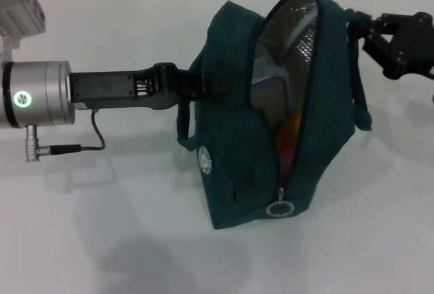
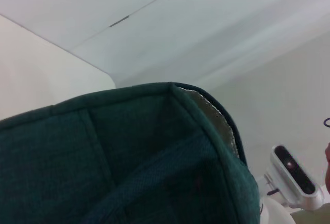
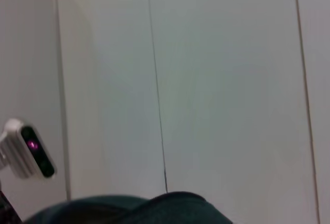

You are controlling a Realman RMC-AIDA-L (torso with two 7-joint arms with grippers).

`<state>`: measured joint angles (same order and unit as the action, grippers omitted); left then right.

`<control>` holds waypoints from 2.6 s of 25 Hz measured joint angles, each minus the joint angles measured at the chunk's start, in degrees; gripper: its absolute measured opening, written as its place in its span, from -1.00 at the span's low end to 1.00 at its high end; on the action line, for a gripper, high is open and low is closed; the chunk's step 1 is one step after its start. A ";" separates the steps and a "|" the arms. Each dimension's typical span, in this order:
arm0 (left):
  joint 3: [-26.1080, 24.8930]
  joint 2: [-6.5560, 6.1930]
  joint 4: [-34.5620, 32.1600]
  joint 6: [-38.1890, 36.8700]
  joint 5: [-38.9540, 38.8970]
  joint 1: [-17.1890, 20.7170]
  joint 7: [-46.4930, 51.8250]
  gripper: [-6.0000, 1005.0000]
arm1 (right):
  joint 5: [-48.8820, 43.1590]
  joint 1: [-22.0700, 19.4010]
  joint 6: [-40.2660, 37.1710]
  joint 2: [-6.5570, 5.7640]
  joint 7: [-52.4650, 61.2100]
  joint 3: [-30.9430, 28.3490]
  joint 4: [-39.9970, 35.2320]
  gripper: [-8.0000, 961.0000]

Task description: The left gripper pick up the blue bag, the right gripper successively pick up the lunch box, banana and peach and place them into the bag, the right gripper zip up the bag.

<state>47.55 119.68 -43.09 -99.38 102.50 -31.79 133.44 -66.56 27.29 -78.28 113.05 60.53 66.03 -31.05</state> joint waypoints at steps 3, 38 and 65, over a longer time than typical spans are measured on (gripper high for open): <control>-0.01 -0.13 -0.07 -0.32 -0.03 0.47 -0.17 -0.91 | -1.31 0.72 1.64 0.44 0.01 0.12 0.04 -0.82; -0.35 -0.15 0.46 0.17 0.43 1.76 -0.99 -0.91 | -2.96 -1.18 -0.20 1.06 -0.29 -0.33 -0.53 0.34; -0.41 -0.22 0.46 0.78 -0.02 2.96 -0.99 -0.91 | -18.63 -5.49 -21.85 2.09 -7.56 10.22 -3.44 0.86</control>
<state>47.13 119.46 -42.63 -98.61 102.48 -28.83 132.45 -85.19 21.80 -100.13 115.14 52.97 76.25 -34.49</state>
